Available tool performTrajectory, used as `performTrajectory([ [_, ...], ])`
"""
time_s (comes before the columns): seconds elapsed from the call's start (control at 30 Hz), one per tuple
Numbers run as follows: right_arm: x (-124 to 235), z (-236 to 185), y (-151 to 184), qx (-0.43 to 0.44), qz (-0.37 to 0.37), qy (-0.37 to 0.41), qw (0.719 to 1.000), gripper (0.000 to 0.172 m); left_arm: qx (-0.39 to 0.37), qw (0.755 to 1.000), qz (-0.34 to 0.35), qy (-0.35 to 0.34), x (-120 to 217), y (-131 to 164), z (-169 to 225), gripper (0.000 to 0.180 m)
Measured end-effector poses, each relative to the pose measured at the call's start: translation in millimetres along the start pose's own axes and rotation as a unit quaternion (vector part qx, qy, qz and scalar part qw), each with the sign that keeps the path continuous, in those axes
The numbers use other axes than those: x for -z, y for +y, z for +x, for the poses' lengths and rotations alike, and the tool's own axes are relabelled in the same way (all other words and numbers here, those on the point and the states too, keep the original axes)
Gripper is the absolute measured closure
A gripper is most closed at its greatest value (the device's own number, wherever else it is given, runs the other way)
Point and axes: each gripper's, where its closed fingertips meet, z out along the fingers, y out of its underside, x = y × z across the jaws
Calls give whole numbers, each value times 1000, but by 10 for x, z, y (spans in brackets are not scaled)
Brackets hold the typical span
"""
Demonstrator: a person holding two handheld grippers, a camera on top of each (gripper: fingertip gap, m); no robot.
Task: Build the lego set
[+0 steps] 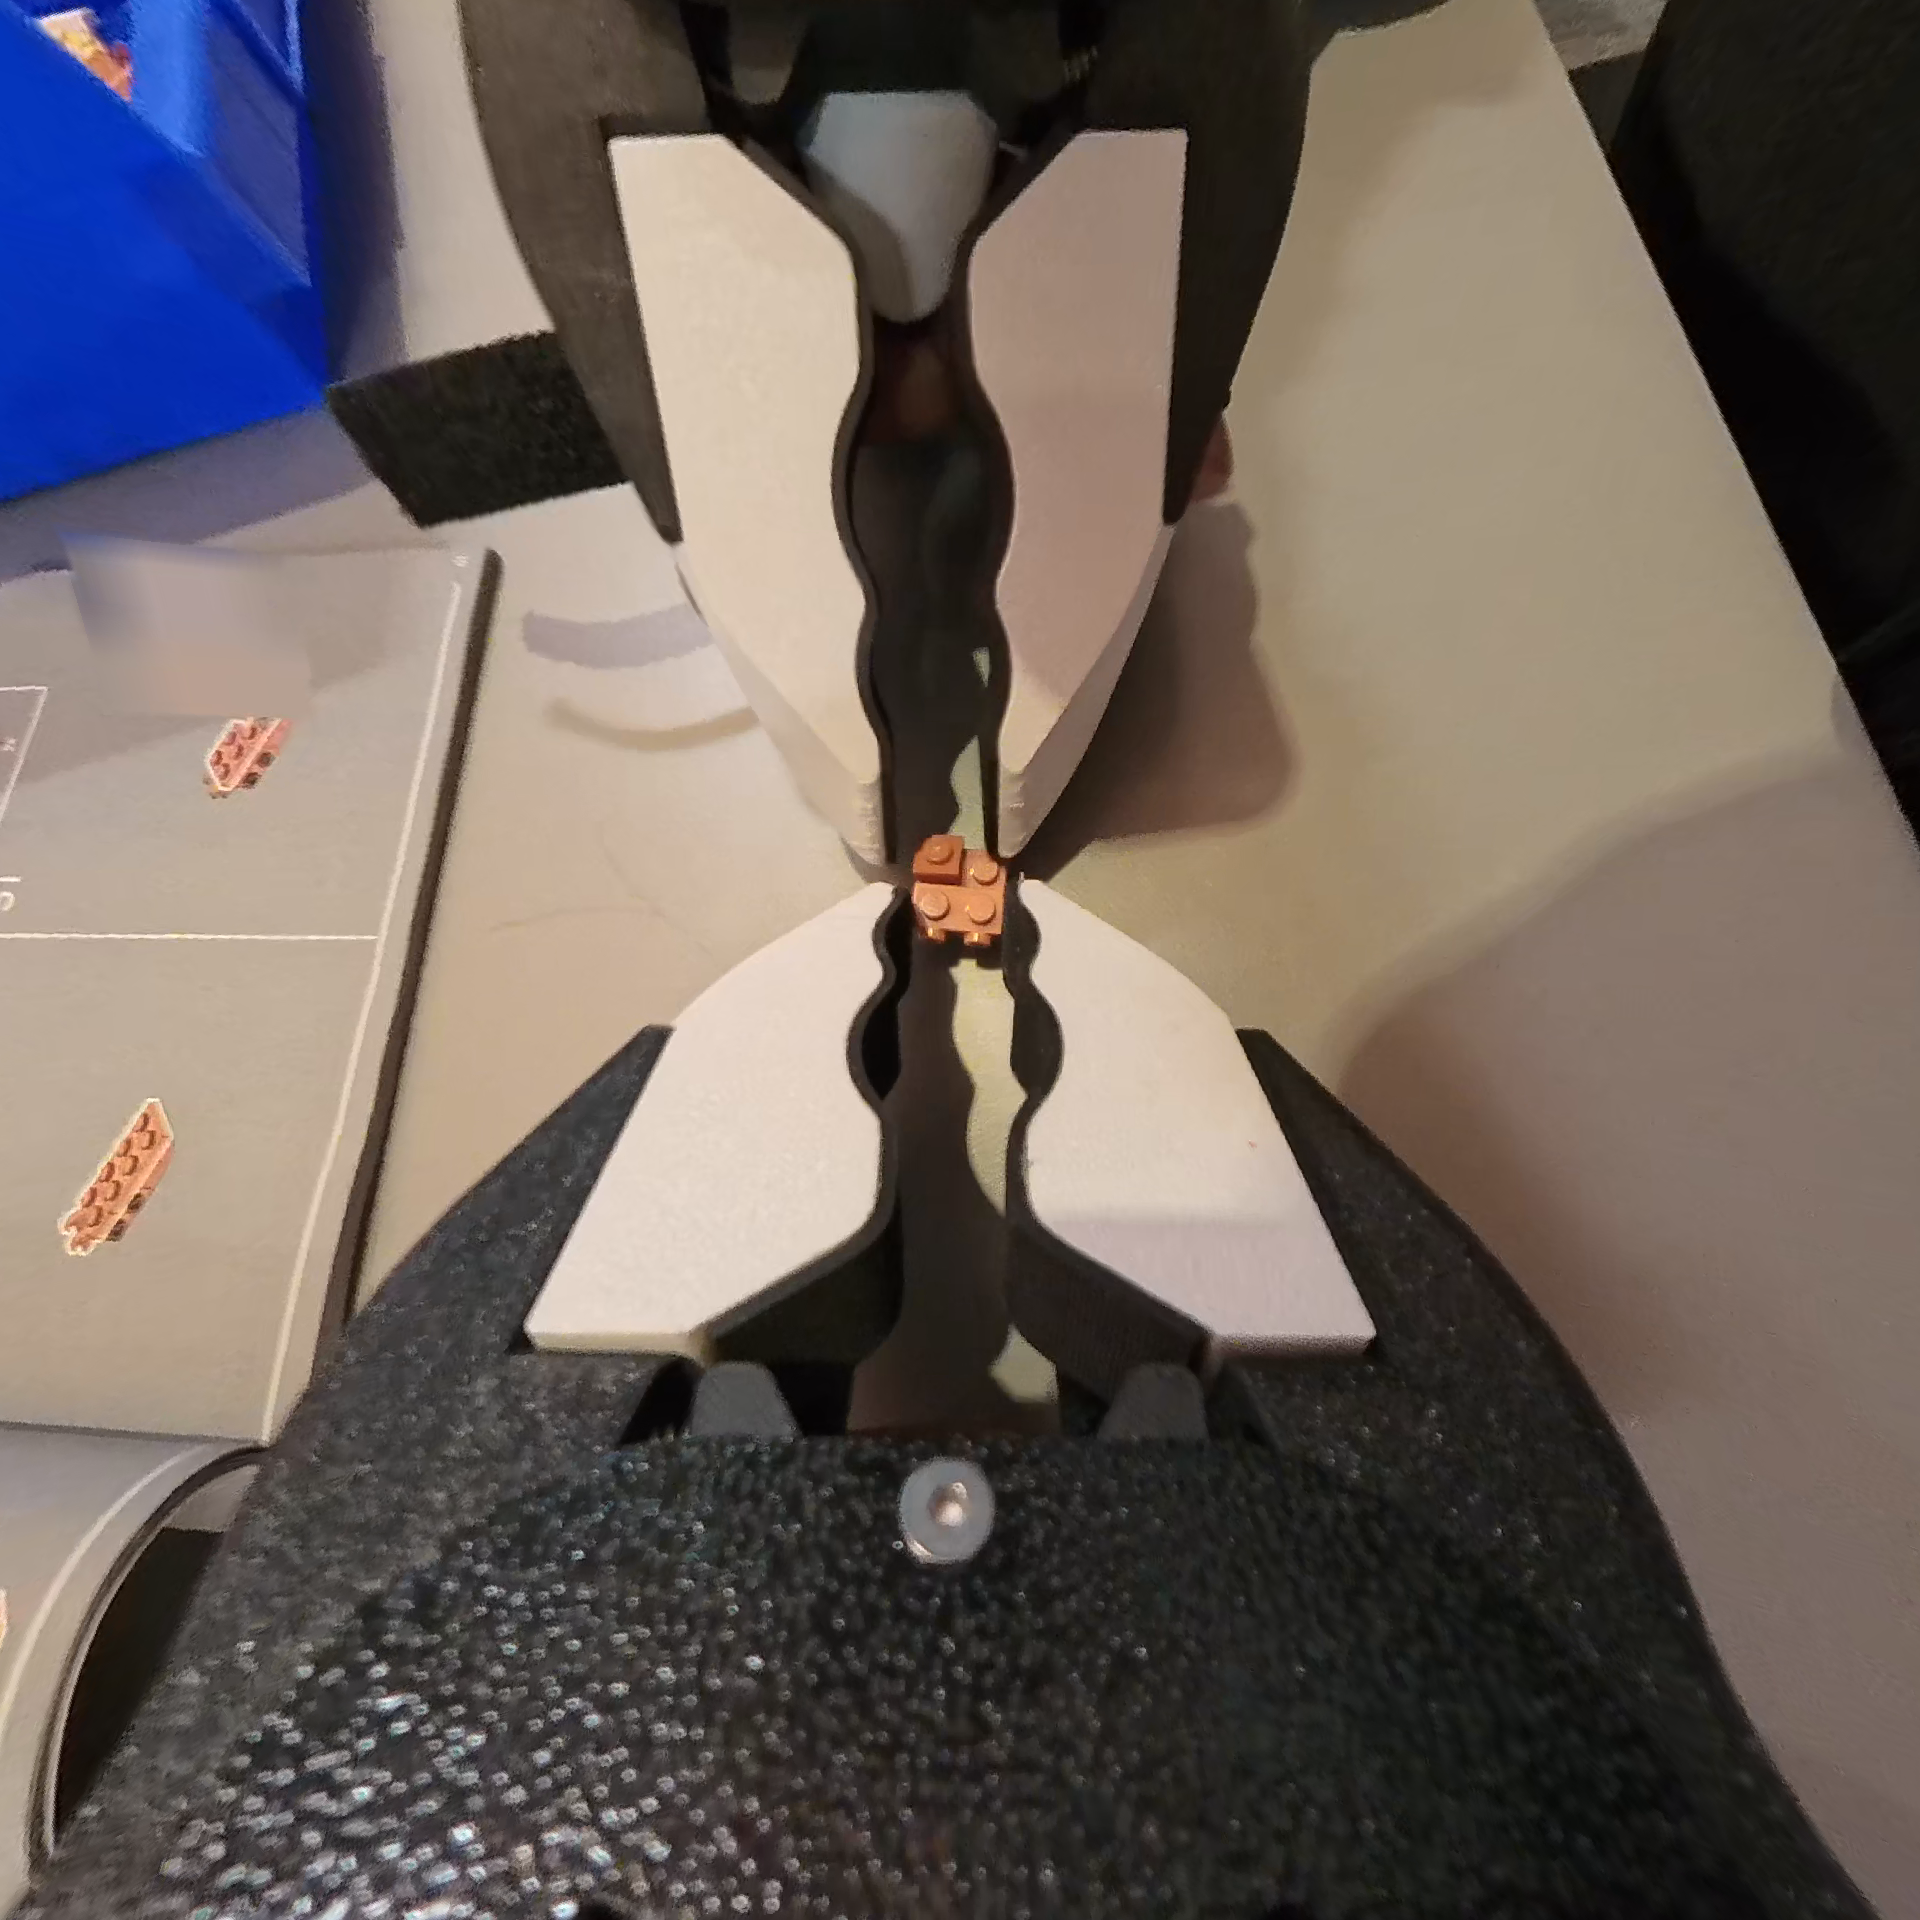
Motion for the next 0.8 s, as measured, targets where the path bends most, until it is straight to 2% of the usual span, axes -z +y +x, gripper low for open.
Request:
performTrajectory([
  [0.27,153,171,-49,139,73,60,986,152,88,994,57,10,170,-114,-143,165],
  [0.4,182,335,-107,241,100,125,957,151,115,990,81,18,301,-192,-176,165],
  [0.53,256,373,-339,283,165,159,931,151,136,985,99,25,412,-241,-191,165],
  [0.8,120,359,-460,382,168,164,894,141,164,982,96,22,508,-184,-263,165],
])
